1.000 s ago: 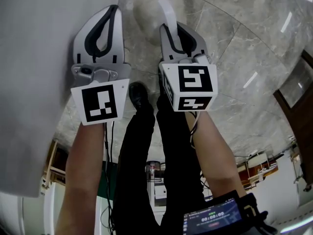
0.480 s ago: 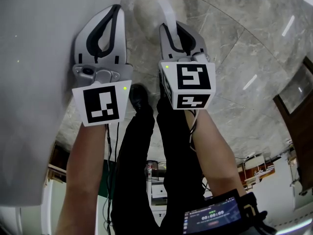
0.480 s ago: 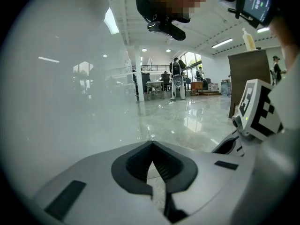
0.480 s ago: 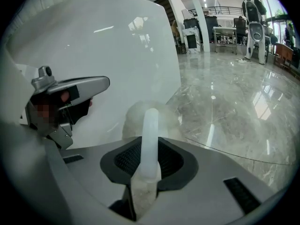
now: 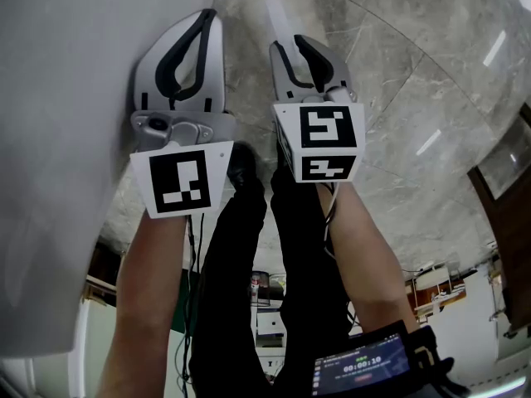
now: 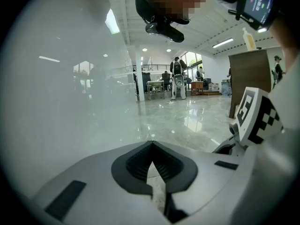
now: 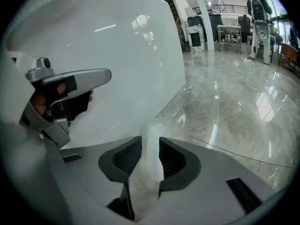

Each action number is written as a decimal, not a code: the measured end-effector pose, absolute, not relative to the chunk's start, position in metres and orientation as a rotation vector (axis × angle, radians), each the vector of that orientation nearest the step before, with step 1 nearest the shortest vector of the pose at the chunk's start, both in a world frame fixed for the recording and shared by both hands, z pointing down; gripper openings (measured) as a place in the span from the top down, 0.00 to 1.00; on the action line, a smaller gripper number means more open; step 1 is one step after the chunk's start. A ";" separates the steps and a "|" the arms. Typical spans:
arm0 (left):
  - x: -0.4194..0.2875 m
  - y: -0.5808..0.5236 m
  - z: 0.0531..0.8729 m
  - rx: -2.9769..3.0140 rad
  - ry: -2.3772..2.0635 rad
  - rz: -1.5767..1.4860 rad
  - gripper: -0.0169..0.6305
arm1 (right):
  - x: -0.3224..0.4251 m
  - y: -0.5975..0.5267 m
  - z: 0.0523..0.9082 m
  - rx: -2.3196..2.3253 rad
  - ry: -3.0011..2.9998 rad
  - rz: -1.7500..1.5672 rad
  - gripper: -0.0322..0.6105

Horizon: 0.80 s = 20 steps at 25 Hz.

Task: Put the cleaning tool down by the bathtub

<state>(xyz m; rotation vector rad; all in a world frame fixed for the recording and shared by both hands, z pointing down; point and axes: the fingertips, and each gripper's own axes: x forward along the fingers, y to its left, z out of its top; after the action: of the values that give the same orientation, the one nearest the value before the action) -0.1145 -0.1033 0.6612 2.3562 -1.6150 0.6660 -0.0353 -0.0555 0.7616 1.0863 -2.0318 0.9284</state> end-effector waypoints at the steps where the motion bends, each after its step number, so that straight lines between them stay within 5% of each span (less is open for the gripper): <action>1: -0.115 -0.103 0.662 2.355 -1.614 0.670 0.95 | -0.036 -0.056 0.762 1.084 -2.035 0.927 0.75; 20: -0.088 -0.116 0.597 2.402 -1.639 0.566 0.95 | -0.004 -0.076 0.690 1.208 -2.076 0.835 0.78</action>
<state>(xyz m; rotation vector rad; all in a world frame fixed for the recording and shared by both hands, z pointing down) -0.0877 -0.1158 0.5973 2.4021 -1.6395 0.5664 -0.0044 -0.0761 0.6901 1.2084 -2.0765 0.8349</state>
